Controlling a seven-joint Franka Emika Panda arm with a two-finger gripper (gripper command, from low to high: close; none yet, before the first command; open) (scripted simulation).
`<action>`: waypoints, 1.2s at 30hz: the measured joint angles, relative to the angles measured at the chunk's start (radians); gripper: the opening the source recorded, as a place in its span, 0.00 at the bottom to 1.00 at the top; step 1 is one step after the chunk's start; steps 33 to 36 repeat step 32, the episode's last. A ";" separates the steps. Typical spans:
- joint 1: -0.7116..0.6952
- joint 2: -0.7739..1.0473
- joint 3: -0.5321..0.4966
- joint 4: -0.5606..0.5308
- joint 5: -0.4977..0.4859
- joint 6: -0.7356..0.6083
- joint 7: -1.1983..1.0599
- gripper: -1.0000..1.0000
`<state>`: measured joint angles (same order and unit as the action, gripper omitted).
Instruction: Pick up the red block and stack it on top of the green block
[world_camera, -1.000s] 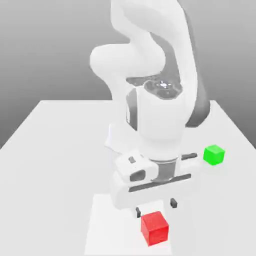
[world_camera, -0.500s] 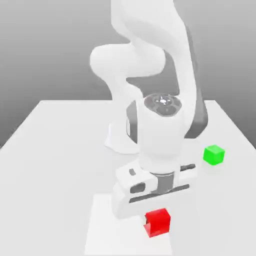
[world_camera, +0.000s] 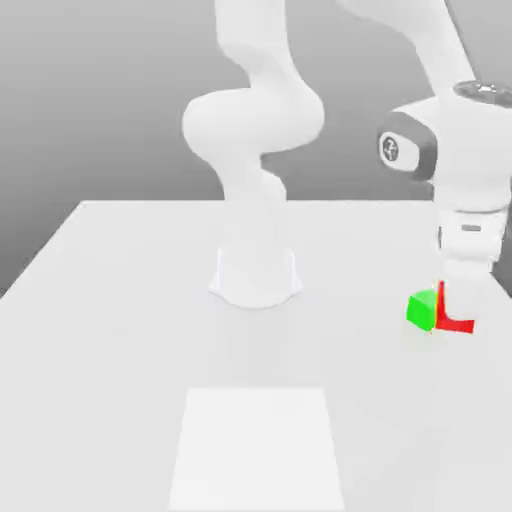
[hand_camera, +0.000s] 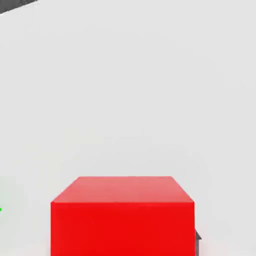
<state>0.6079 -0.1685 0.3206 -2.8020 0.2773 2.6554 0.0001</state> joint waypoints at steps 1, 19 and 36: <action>0.032 -0.018 0.016 -0.017 0.006 -0.002 -0.030 0.00; 0.145 0.107 0.179 -0.133 -0.222 0.223 -0.067 0.00; 0.157 0.111 0.168 -0.133 -0.229 0.227 -0.061 1.00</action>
